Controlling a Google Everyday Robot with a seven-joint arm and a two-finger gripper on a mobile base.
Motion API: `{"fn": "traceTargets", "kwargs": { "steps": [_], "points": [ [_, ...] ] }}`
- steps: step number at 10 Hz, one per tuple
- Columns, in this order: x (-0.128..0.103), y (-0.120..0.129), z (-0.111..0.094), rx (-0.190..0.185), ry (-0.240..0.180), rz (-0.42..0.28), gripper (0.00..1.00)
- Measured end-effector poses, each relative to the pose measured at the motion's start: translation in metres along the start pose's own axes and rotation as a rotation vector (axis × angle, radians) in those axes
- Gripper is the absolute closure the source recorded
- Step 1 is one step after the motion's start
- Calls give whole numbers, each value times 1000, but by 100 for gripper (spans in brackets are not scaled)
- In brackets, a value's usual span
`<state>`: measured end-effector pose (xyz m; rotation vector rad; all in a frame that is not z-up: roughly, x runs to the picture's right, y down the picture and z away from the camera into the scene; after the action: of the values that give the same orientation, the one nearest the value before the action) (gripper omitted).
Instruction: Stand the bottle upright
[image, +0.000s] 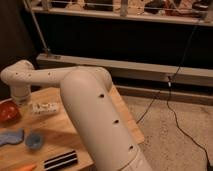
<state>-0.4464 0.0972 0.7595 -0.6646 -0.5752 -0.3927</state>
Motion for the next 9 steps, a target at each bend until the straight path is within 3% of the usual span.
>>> {"fn": "traceTargets", "kwargs": {
  "steps": [9],
  "points": [
    [5, -3, -17, 41, -105, 30, 66]
  ]
}}
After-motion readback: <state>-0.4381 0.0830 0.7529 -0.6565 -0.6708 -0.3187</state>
